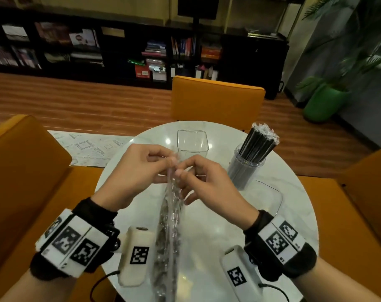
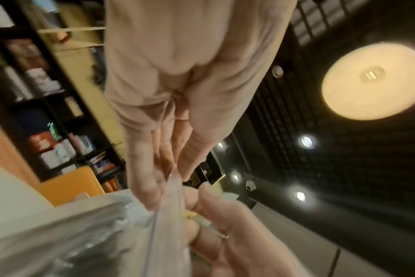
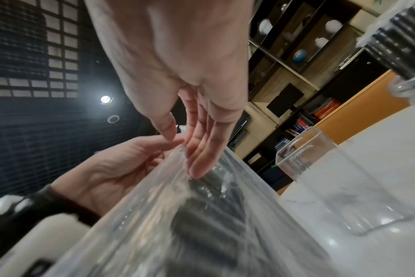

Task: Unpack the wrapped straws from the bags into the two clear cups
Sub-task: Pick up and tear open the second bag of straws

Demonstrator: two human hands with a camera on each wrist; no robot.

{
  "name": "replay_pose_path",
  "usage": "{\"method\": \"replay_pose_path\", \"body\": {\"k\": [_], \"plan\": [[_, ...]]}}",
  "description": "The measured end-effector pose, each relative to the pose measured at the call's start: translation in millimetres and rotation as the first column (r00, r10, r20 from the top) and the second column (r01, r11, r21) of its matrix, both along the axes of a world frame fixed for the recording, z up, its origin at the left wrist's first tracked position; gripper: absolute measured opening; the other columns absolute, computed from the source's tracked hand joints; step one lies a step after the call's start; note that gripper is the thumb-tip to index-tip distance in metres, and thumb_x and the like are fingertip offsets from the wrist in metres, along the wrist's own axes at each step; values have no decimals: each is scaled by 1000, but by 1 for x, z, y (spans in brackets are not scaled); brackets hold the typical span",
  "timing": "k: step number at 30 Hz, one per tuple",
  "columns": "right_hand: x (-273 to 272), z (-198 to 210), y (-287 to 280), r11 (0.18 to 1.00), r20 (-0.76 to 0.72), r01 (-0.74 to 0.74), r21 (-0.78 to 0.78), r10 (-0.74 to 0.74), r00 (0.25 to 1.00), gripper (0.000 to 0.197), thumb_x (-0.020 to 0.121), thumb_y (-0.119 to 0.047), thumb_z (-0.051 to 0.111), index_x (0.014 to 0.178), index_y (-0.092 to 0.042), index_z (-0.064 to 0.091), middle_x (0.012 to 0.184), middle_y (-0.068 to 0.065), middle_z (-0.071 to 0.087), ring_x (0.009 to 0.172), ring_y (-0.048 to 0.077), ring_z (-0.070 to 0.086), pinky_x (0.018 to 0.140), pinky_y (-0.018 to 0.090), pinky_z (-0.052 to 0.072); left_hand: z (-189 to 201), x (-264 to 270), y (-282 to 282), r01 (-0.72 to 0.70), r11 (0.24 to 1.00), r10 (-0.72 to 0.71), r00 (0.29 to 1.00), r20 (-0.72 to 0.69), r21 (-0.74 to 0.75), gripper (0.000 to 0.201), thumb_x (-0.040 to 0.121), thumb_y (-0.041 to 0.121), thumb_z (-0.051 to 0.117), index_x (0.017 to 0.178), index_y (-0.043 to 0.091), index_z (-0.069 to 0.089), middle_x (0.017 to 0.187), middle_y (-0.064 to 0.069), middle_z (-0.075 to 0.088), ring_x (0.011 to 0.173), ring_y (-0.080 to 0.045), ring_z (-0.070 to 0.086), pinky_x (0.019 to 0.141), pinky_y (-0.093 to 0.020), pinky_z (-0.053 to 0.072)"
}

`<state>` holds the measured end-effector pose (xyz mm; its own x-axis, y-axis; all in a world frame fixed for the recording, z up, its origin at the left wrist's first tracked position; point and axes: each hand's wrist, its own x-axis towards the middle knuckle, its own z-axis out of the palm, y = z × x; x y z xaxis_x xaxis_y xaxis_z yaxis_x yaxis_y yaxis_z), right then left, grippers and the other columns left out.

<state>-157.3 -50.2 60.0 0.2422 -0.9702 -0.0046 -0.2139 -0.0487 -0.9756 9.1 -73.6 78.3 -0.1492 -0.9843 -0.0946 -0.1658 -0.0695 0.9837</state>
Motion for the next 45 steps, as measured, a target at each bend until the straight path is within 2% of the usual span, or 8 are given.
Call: {"method": "replay_pose_path", "body": {"k": [9,19,26,29,32,37,42,45], "plan": [[-5,15,-26,988,20,7,155,-10,1000,35,96,-42,55,87,-8,52,71,13,61,55,26,62,49,32,53,5,-19,-3,1,998,6,993,-114,62,2,85,-3,65,86,-2,67,64,-6,72,57,-12,69,57,-22,59],[-25,11,-30,990,160,-113,90,98,982,18,98,-21,56,89,-5,54,73,17,55,58,24,57,54,30,52,2,-19,-8,109,989,-92,983,-162,99,11,79,3,71,89,1,68,86,-23,74,77,-28,71,68,-28,62],[-24,13,-31,983,70,-118,141,109,992,11,96,-13,60,91,-7,52,76,12,63,63,19,62,54,29,55,-1,-28,-8,-31,999,35,990,-140,26,11,92,6,59,87,-2,65,77,-17,72,64,-21,72,62,-29,62],[-21,23,-29,981,73,-78,176,66,995,12,93,-2,59,85,-6,51,66,12,62,51,19,62,48,28,52,-1,-32,-5,-54,991,64,994,84,-122,12,93,11,58,85,3,64,73,-11,69,62,-22,69,60,-34,61],[-8,27,-27,989,-247,99,-108,-123,961,12,89,0,51,78,-3,48,63,14,61,50,28,62,44,33,51,1,-44,-3,88,883,218,793,568,-461,12,96,14,48,88,7,54,80,-7,63,72,-25,61,62,-37,47],[8,23,-19,880,-571,-23,-475,-289,768,13,88,-6,44,80,-12,36,57,-2,40,56,29,42,48,34,23,0,-49,3,168,812,304,695,651,-559,21,95,5,47,85,18,33,83,-1,47,68,-22,46,55,-26,25],[1,19,-18,856,-494,71,-513,-362,791,15,91,-4,42,83,-13,33,63,14,55,56,39,61,51,47,49,-3,-40,-1,217,793,359,588,724,-570,20,96,3,49,90,17,36,84,-3,44,63,-25,45,57,-31,28],[-2,21,-23,909,-411,151,-388,-317,855,7,90,-1,43,84,-2,42,68,22,63,52,33,67,44,38,54,5,-32,-10,238,820,238,685,688,-520,12,97,11,46,93,16,36,86,-7,55,72,-30,55,61,-40,43]]}}
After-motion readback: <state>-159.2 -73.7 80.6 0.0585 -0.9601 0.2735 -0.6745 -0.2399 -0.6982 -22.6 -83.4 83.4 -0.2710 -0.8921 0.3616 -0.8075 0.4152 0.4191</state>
